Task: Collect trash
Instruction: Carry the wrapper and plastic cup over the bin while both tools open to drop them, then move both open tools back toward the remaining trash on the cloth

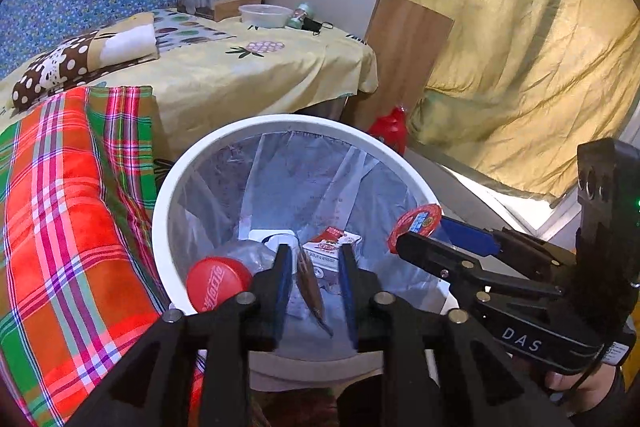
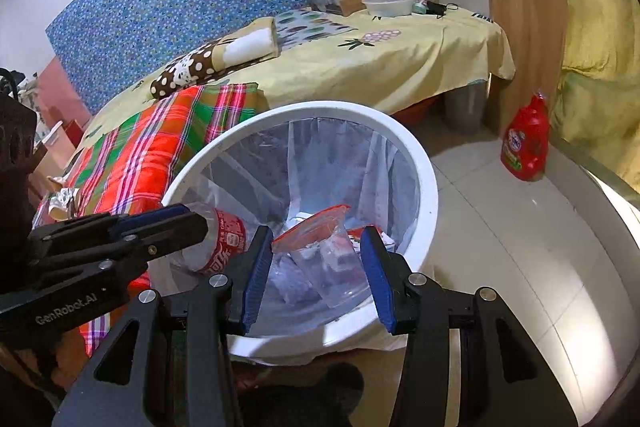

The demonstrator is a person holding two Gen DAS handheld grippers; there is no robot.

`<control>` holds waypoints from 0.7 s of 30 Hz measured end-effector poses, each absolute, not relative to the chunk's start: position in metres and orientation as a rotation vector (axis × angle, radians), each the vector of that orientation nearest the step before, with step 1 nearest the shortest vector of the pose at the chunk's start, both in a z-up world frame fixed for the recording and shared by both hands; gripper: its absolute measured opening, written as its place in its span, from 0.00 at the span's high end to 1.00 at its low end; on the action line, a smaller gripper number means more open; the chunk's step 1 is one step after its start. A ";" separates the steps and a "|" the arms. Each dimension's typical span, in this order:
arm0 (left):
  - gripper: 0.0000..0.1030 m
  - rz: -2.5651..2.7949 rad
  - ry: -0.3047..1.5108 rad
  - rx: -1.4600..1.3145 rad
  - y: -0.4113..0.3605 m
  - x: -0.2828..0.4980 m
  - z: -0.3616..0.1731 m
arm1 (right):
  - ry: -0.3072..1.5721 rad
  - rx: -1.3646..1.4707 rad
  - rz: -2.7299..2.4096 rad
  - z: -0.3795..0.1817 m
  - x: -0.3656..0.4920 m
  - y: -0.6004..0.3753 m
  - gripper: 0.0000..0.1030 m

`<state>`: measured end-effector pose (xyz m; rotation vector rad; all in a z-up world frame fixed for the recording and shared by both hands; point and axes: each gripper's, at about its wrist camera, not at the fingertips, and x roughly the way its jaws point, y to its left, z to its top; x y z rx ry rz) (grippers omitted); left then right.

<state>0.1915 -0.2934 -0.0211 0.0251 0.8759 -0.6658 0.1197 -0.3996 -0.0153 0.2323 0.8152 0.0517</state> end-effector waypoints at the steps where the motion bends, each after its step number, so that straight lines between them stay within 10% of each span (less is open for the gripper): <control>1: 0.70 -0.667 0.875 0.020 -0.292 0.192 -0.021 | 0.817 0.231 0.051 -0.016 0.120 -0.400 0.54; 21: 0.70 -0.606 0.791 -0.036 -0.246 0.163 0.016 | 0.741 0.218 0.073 0.013 0.107 -0.381 0.49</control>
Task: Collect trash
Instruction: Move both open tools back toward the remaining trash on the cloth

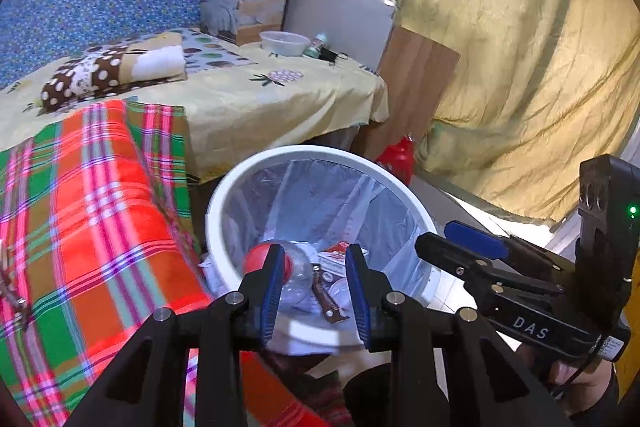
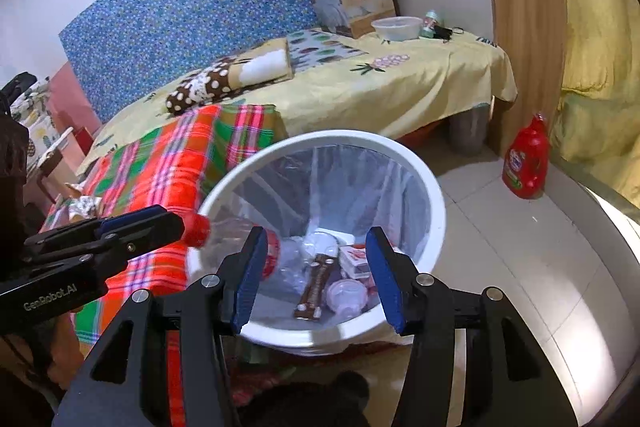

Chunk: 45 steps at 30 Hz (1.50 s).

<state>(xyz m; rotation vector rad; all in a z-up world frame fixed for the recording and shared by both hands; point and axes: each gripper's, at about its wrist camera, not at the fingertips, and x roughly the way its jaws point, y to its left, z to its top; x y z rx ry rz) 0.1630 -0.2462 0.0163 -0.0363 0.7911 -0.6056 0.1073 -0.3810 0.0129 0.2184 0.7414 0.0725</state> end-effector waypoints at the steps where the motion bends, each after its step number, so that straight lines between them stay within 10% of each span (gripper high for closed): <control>1: 0.70 -0.600 0.789 -0.042 -0.242 0.161 0.018 | 0.738 0.217 0.078 0.014 0.106 -0.378 0.49; 45: 0.70 -0.142 0.711 -0.205 0.002 0.069 0.026 | 0.733 0.054 0.542 0.042 0.089 -0.193 0.49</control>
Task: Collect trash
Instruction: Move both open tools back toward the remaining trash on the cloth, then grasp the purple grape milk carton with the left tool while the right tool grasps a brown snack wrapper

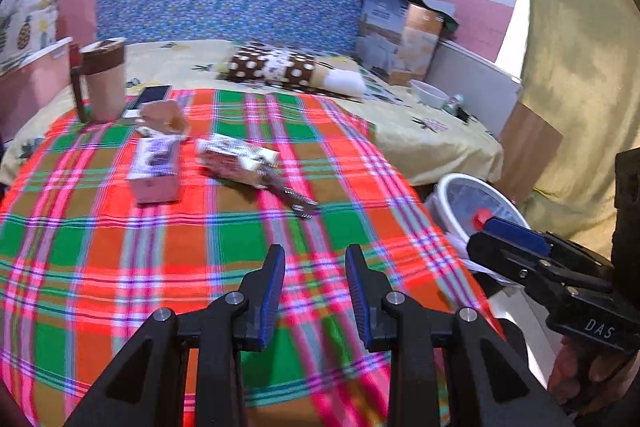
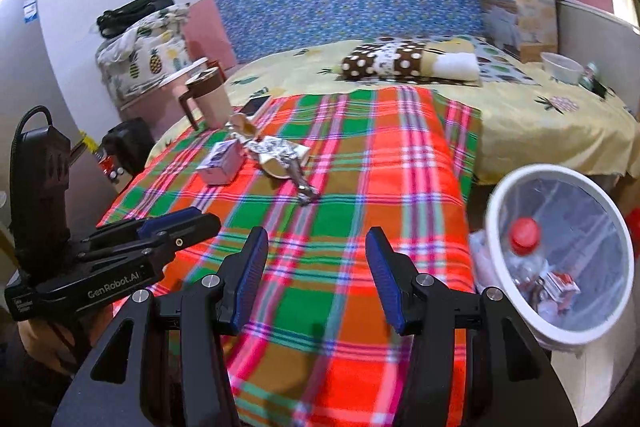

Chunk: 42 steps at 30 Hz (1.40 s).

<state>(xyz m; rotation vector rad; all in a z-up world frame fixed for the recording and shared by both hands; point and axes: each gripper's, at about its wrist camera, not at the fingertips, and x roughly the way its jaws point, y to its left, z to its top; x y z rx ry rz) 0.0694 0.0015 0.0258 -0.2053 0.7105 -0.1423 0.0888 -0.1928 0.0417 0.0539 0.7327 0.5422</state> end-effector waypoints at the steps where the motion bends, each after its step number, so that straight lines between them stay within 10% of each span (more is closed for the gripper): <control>1: 0.70 -0.127 0.709 -0.207 0.008 0.070 0.026 | 0.732 0.050 0.549 0.042 0.090 -0.190 0.49; 42: 0.43 0.116 0.781 -0.222 0.122 0.196 -0.019 | 0.928 -0.093 0.594 -0.017 0.183 -0.107 0.61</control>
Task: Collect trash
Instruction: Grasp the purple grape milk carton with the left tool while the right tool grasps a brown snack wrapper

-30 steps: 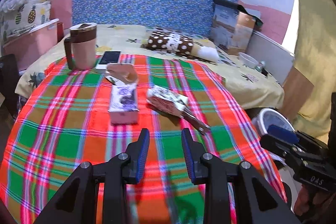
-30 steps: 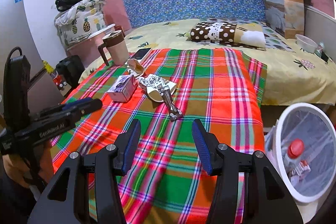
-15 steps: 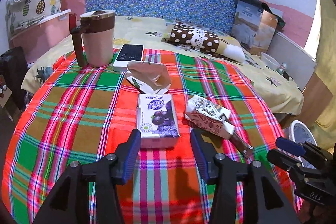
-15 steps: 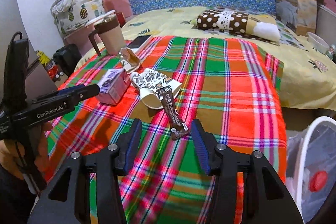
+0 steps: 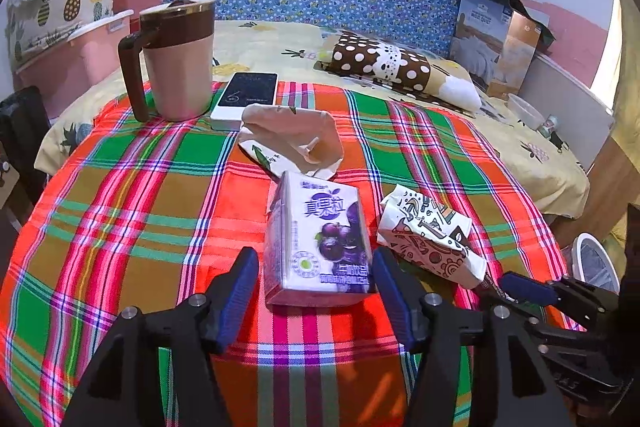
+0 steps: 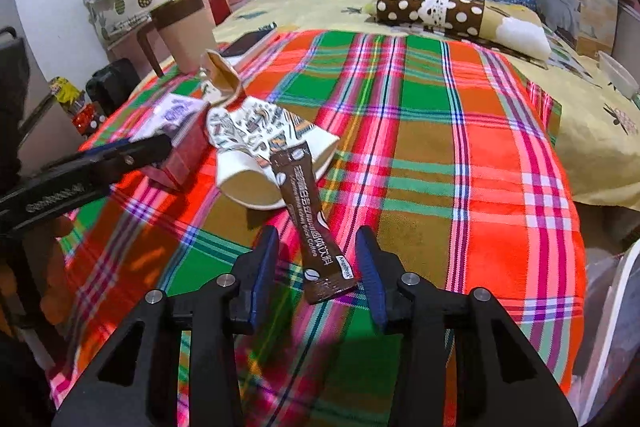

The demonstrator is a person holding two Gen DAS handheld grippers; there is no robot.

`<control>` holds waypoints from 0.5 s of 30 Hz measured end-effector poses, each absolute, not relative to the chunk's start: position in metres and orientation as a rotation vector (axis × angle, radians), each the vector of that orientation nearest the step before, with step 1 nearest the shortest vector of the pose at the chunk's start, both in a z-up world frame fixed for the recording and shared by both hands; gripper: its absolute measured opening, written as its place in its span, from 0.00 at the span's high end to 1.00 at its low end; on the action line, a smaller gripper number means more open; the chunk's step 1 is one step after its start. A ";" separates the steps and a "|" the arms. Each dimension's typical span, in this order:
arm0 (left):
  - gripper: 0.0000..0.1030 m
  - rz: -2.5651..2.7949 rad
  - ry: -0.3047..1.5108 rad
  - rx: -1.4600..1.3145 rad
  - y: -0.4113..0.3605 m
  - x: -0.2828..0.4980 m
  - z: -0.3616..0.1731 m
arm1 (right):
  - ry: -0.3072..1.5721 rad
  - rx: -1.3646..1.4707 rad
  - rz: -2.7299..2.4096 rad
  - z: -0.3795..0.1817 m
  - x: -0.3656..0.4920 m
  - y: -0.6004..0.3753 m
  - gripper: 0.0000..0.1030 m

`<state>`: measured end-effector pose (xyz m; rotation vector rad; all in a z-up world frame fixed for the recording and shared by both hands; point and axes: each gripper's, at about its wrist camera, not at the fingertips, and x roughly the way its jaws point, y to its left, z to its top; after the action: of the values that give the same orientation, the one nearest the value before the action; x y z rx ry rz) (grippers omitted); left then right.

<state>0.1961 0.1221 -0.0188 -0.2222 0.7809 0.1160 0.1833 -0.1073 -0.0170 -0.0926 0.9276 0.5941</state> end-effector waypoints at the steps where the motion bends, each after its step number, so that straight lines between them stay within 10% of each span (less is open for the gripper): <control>1: 0.43 0.111 0.777 -0.220 0.121 0.195 -0.018 | 0.928 -0.093 0.593 -0.017 0.183 -0.108 0.62; 15: 0.47 0.161 0.817 -0.229 0.127 0.199 -0.033 | 0.909 -0.076 0.587 -0.012 0.178 -0.115 0.82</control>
<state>0.1988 0.1274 -0.0325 -0.2285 0.8173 0.1612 0.1782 -0.1153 -0.0122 -0.0759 0.9089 0.5866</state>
